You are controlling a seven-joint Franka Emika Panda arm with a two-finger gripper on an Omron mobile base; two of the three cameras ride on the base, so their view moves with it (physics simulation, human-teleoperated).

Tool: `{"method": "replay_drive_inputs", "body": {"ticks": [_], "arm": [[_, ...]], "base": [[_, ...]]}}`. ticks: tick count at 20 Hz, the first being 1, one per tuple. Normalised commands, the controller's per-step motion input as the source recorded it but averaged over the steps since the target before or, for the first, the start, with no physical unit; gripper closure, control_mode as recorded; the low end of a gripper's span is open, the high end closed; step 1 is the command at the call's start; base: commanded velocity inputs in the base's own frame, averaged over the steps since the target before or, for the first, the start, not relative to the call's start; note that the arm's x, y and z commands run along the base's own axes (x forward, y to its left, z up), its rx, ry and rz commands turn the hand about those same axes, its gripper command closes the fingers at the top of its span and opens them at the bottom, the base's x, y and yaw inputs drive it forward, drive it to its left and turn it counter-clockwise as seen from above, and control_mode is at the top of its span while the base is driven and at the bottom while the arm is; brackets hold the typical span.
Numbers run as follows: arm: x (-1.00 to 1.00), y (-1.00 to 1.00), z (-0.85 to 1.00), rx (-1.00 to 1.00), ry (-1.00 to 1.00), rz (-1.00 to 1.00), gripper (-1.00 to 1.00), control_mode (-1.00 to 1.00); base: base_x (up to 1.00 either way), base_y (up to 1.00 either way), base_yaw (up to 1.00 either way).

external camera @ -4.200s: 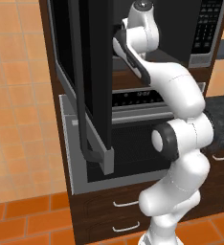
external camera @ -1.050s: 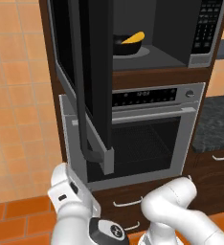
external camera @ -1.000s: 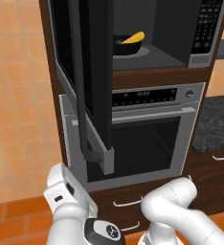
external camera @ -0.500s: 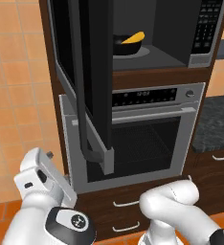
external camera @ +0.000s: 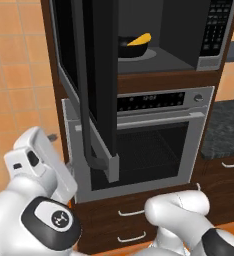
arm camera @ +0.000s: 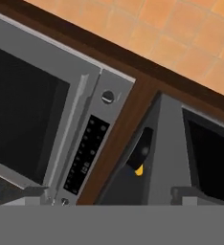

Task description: Pick the corn from the sink and place it in the bowl. Then pick the bowl and place it in the microwave. Then close the microwave door and press the start button.

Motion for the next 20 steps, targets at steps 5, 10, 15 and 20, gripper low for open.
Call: {"method": "replay_drive_inputs", "body": {"ticks": [5, 10, 15, 20], "arm": [[0.00, -0.48, 0.32, -0.03, -0.20, -0.15, -1.00, -1.00], [0.01, -0.70, 0.17, -0.03, -0.09, -0.12, -1.00, -1.00], [0.00, -0.82, 0.12, -0.02, -0.01, -0.10, -1.00, -1.00], [0.00, -0.86, 0.15, -0.01, -0.01, -0.08, -1.00, -1.00]], "base": [[0.00, 0.00, 0.00], [0.00, 0.00, 0.00], [0.00, 0.00, 0.00], [0.00, 0.00, 0.00]]}}
